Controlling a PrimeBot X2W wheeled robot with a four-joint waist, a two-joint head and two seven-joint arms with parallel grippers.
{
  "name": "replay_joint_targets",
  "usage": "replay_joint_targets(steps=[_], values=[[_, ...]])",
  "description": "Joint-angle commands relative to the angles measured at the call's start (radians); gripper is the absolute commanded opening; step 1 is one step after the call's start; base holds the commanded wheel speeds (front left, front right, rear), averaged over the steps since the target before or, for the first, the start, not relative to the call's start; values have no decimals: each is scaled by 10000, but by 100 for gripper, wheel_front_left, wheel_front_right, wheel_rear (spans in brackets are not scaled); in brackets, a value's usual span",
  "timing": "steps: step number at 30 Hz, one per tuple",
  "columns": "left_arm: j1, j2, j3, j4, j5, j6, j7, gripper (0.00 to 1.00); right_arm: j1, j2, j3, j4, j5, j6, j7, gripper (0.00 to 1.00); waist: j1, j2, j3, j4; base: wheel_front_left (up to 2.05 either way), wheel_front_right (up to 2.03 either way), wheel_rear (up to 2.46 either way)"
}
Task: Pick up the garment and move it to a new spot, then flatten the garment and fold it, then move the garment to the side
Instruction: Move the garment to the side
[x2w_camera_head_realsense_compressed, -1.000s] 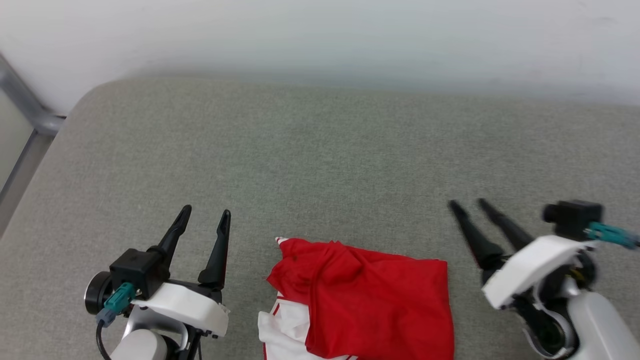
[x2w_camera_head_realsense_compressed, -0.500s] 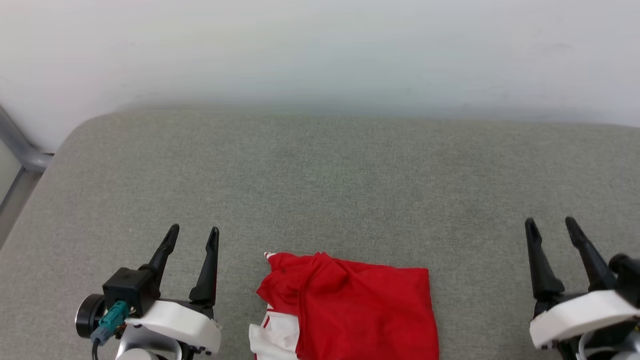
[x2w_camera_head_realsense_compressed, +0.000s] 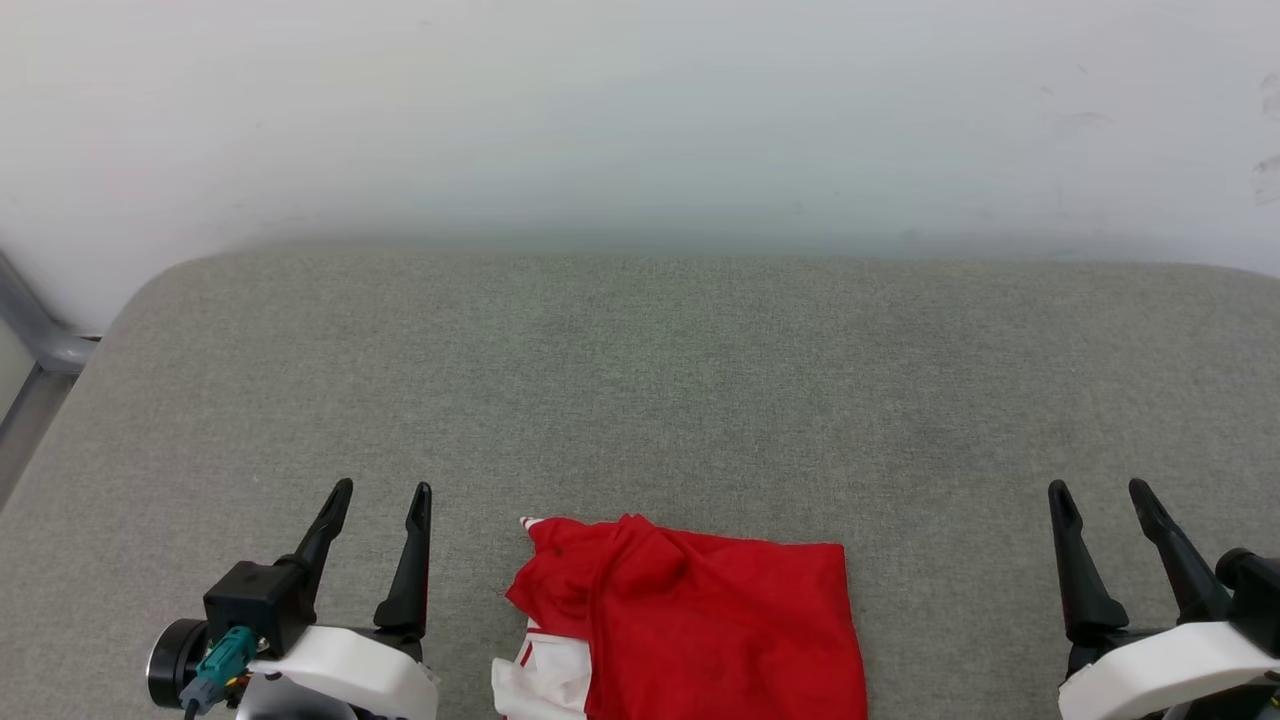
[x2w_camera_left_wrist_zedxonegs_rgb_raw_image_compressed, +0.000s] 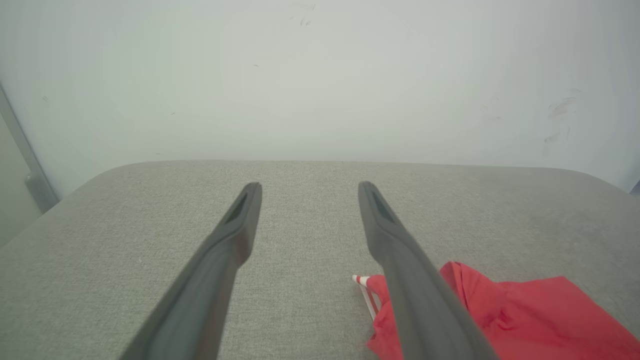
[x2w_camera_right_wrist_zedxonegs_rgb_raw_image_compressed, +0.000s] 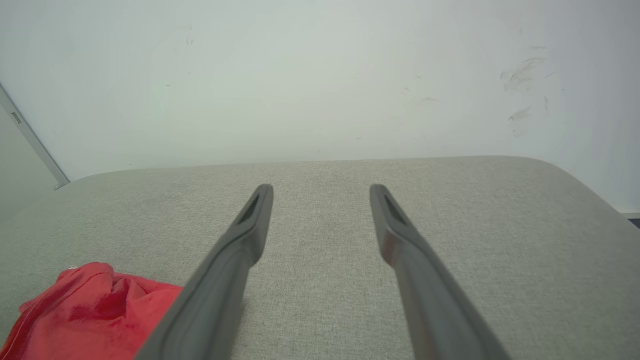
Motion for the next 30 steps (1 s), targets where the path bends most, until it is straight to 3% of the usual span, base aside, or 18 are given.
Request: replay_joint_targets(steps=[1, 5, 9, 13, 21, 30], values=[[125, 33, -1, -44, -24, 13, 22, 100, 75, 38, -21, -63, -24, -4, 39, 100, 1, -1, -3, 6, 0, 0, 0], [109, 17, -8, -55, -82, 37, 29, 100, 106, 47, -90, -116, -87, -4, 256, 100, 1, -1, 8, 27, 0, 0, 0], [-79, 16, 23, -75, -77, 4, 15, 100, 162, 49, -318, 148, 182, -4, 1215, 100, 1, -1, 115, 81, 0, 0, 0], [-394, 1, 61, -158, -26, -77, -12, 100, 36, 51, -568, 585, 579, -4, 2999, 100, 1, -1, 498, 221, 0, 0, 0], [-957, -205, 38, -68, 118, -410, -71, 100, -483, 48, 204, 1272, 1716, -4, 5893, 100, 1, -1, 1204, 693, 0, 0, 0], [-1360, -497, 221, 50, 280, -700, -95, 100, -1199, 47, 1200, 2215, 2850, -4, 6788, 100, 1, -1, 1943, 1170, 0, 0, 0]])
